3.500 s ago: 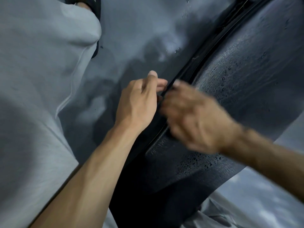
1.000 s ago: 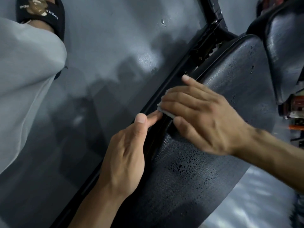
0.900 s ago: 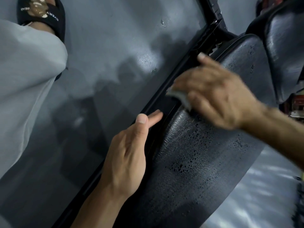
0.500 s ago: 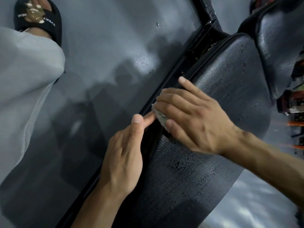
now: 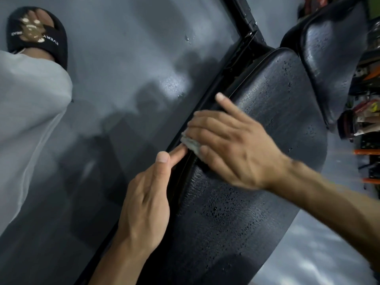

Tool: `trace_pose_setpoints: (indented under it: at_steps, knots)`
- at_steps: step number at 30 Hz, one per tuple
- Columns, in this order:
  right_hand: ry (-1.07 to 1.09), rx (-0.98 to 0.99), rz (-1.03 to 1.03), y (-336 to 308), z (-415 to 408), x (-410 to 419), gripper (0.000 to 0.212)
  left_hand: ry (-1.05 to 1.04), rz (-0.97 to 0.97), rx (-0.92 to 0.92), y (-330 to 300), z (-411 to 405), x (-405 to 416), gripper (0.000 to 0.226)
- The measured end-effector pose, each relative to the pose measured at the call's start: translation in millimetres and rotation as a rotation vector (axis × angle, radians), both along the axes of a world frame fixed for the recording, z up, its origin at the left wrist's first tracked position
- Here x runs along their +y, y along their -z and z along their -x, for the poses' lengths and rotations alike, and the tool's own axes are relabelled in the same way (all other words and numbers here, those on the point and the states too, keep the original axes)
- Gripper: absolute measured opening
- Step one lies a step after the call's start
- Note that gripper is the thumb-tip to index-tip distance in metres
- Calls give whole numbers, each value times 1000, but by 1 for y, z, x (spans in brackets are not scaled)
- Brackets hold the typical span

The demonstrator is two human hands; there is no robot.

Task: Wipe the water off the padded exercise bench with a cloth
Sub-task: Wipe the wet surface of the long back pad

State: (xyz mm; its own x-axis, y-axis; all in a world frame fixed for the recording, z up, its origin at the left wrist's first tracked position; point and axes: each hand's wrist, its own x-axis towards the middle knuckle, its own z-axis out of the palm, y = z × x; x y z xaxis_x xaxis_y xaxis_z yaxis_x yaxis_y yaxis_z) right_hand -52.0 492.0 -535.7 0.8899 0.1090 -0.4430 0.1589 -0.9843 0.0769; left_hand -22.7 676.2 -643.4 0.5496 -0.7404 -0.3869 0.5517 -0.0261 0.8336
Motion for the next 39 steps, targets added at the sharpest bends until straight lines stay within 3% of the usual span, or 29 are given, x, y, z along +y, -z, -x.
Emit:
trace_pose_setpoints:
  at_steps: [6, 9, 12, 14, 19, 22, 26, 28, 34, 39]
  knots:
    - [268, -76, 238, -28, -36, -82, 60, 16, 0, -75, -1, 1, 0, 59]
    - [180, -131, 150, -13, -25, -49, 40, 16, 33, -77, -4, 1, -3, 62]
    - [7, -37, -10, 0, -8, -10, 42, 46, 65, -79, -5, 1, -5, 62]
    - [-25, 39, 8, -9, -16, -26, 48, 55, 62, -76, -4, 2, -4, 61]
    - [252, -43, 247, -31, -41, -95, 53, 77, 49, -99, -4, 1, 0, 56]
    - [263, -100, 203, -21, -33, -69, 45, 87, 42, -81, -5, -1, -1, 52]
    - [46, -52, 27, 1, -4, 10, 40, 90, 62, -86, -3, -4, 2, 54]
    - [-19, -4, 2, -3, -3, 11, 42, 90, 59, -58, 2, -4, 5, 56]
    - [212, -89, 255, -14, -32, -50, 51, 138, -2, -76, 8, -4, 17, 54]
    - [179, -213, 95, 19, -6, 20, 34, 173, -38, -84, 0, -5, 21, 46]
